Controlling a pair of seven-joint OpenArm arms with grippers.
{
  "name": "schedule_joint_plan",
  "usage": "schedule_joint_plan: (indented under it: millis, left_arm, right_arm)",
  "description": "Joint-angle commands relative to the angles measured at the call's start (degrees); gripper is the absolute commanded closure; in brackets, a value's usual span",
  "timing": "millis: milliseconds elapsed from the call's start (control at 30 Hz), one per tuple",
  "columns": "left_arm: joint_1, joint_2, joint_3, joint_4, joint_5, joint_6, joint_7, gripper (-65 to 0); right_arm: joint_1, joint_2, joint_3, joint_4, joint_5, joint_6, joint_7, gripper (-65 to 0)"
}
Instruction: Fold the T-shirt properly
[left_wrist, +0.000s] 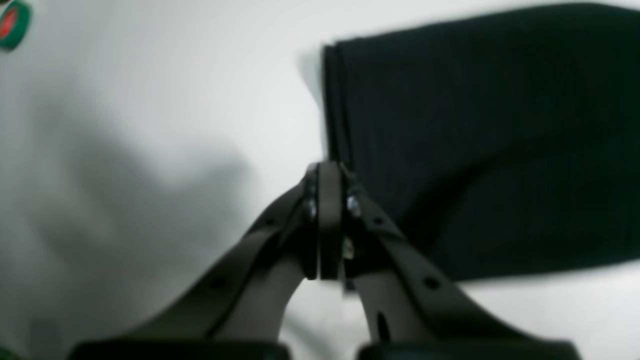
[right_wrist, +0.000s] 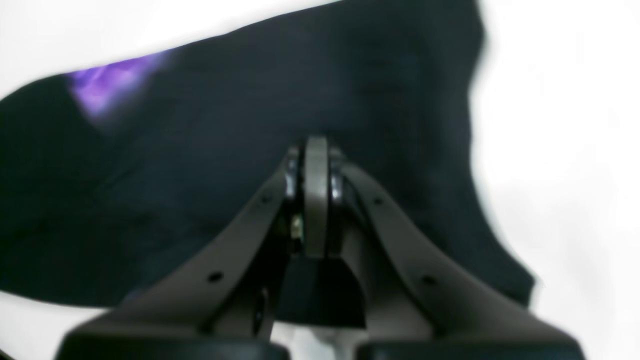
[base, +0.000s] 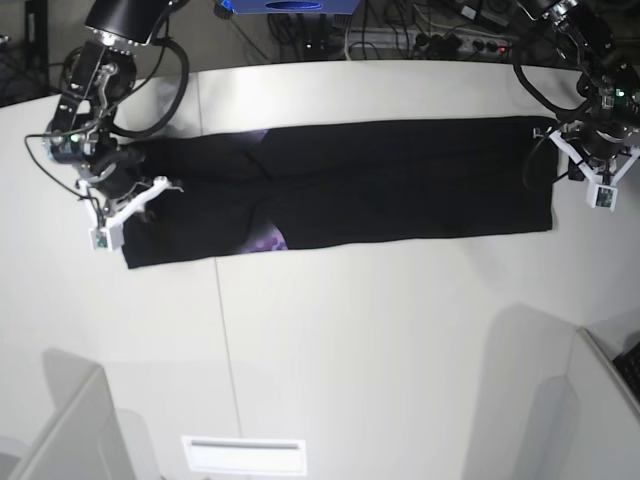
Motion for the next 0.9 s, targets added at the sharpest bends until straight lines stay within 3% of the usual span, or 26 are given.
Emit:
schedule_joint_plan:
  millis: [0,167,300,367,433,633,867]
  left_arm:
    - [-0.4,-0.9,-1.9,1.3,0.2,0.4,0.6,0.0]
    - [0.1,0.5,-10.2,1.1,0.2,0.4,1.4,-1.2]
    - [-0.1,1.3,-14.9,-0.8,0.2,0.4,1.4,-36.2]
    - [-0.4,1.3,-15.1,-3.4,0.2,0.4,1.4,-48.4]
    - [-0.5,1.3,-14.6,-6.3,0.2,0.4,1.4,-55.0]
    - [-3.1,1.4,-12.5,-12.0,-0.1,0.4,1.3,-55.6]
    - [-2.6,0.9,-12.6,-11.9,-12.4,0.4,1.5,-55.6]
  right_arm:
    - [-0.2,0.6,-0.6,2.6,0.5,0.4,1.0,0.0]
    - [-2.7,-0.1,-4.7,6.8,0.5,0.4,1.0,0.0]
    - [-2.9,-0.2,-7.7,6.8,0.5,0.4,1.0,0.0]
    - [-2.9,-0.2,-9.3,6.8,0.5,0.4,1.0,0.0]
    - [-2.9,-0.2,-10.8,6.8,0.5,0.4,1.0,0.0]
    - [-3.0,-0.2,-13.9,6.8,0.5,0.4,1.0,0.0]
    - [-4.3,-0.2,-14.7,6.7,0.4,0.4,1.0,0.0]
